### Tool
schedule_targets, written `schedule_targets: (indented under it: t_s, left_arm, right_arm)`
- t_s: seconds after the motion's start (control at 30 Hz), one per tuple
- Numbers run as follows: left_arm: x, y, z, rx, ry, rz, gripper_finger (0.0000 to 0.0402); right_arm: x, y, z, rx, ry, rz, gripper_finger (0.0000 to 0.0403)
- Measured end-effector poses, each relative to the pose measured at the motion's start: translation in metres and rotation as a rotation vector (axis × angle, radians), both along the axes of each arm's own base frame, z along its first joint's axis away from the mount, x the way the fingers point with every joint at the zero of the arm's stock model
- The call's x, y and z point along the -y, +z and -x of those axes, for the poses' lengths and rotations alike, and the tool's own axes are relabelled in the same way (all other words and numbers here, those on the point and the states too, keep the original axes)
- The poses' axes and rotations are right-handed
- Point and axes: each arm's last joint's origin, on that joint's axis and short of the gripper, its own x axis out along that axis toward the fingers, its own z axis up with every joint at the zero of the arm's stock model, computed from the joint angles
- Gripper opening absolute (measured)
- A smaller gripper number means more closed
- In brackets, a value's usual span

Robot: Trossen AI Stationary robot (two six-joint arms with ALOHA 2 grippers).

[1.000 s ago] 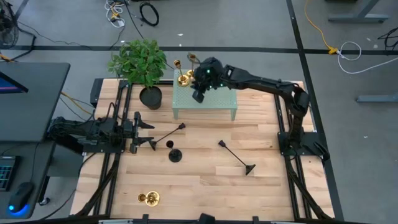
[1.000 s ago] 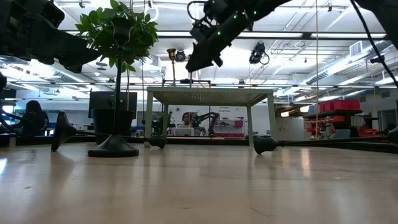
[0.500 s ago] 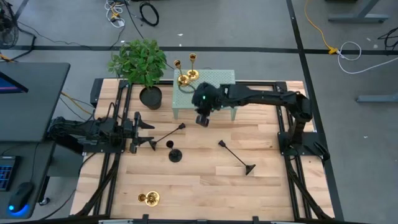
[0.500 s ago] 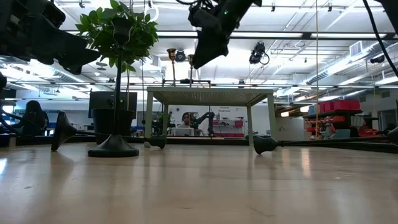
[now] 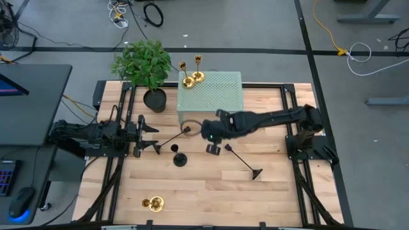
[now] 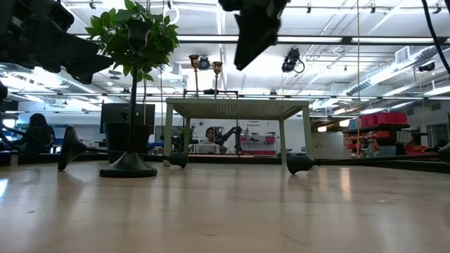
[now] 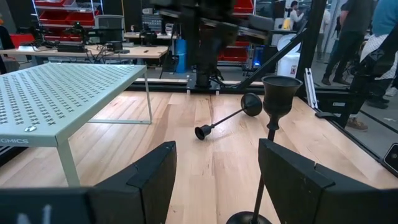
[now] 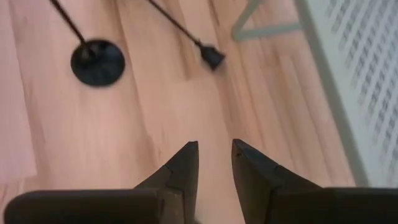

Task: Pick & Place candle stick holders
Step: Put the right black candle holder on the shelf

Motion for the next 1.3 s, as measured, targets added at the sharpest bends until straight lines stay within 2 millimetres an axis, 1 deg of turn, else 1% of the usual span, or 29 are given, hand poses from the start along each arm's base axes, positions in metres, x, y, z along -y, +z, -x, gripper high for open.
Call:
schedule_targets:
  t_s: [0.13,0.2,0.3,0.4,0.5,0.7,0.87,0.97,1.07,1.3]
  left_arm:
    - [0.0,0.0,0.0,0.0,0.0,0.0,0.0227]
    - [0.0,0.0,0.0,0.0,0.0,0.0,0.0227]
    - [0.0,0.0,0.0,0.0,0.0,0.0,0.0227]
    - [0.0,0.0,0.0,0.0,0.0,0.0,0.0227]
    - [0.0,0.0,0.0,0.0,0.0,0.0,0.0227]
    - [0.0,0.0,0.0,0.004,0.0,0.001,0.0227]
    - [0.0,0.0,0.0,0.004,0.0,0.001,0.0227]
    - [0.0,0.0,0.0,0.004,0.0,0.001,0.0227]
    - [0.0,0.0,0.0,0.004,0.001,0.001,0.0227]
    - [0.0,0.0,0.0,0.004,0.003,0.0,0.0227]
  right_arm:
    - [-0.024,-0.003,0.011,-0.038,-0.076,0.042,0.0098]
    - [-0.036,-0.007,0.016,-0.04,-0.096,0.056,0.0098]
    - [-0.053,-0.025,0.025,-0.082,-0.099,0.05,0.0098]
    - [-0.064,-0.045,0.035,-0.122,-0.136,0.034,0.0098]
    - [-0.069,-0.059,0.047,-0.145,-0.213,0.005,0.0098]
    - [-0.077,-0.072,0.076,-0.135,-0.31,-0.077,0.0098]
    - [-0.079,-0.087,0.097,-0.089,-0.346,-0.213,0.0098]
    - [-0.08,-0.101,0.106,-0.086,-0.349,-0.273,0.0098]
    - [-0.078,-0.113,0.114,-0.119,-0.378,-0.277,0.0098]
    - [-0.073,-0.127,0.124,-0.163,-0.411,-0.264,0.0098]
